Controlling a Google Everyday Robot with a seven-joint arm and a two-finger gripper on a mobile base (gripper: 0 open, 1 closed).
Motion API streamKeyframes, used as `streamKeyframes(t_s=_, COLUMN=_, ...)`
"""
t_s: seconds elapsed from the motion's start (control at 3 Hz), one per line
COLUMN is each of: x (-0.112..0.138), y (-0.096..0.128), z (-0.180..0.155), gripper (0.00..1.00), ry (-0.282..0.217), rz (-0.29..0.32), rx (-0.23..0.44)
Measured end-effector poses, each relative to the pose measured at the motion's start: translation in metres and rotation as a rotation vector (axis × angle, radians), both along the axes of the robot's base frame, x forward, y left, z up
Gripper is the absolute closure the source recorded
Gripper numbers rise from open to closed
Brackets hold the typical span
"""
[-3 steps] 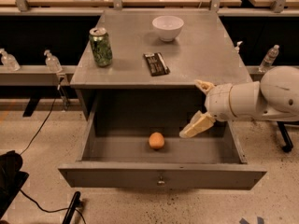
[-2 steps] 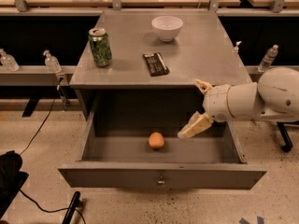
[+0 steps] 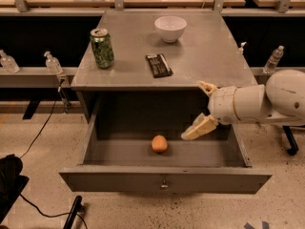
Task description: Pick orange from top drawer and place on counter
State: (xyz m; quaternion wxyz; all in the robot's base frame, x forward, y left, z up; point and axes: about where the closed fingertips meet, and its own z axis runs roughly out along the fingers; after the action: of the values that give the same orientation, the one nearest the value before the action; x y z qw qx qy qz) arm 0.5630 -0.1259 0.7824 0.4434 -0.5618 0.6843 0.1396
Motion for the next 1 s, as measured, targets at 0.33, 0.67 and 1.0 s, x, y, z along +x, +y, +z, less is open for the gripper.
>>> streamKeyframes(t_s=0.33, x=-0.006, y=-0.01, z=0.015, gripper=0.26, ry=-0.082, rz=0.07, rx=0.142)
streamKeyframes(t_s=0.67, x=-0.021, y=-0.023, z=0.041, gripper=0.27, ry=-0.167, rz=0.123, rx=0.266)
streamKeyframes(t_s=1.0, x=-0.031, y=-0.018, z=0.037, gripper=0.26, ry=-0.17, rz=0.15, rx=0.242)
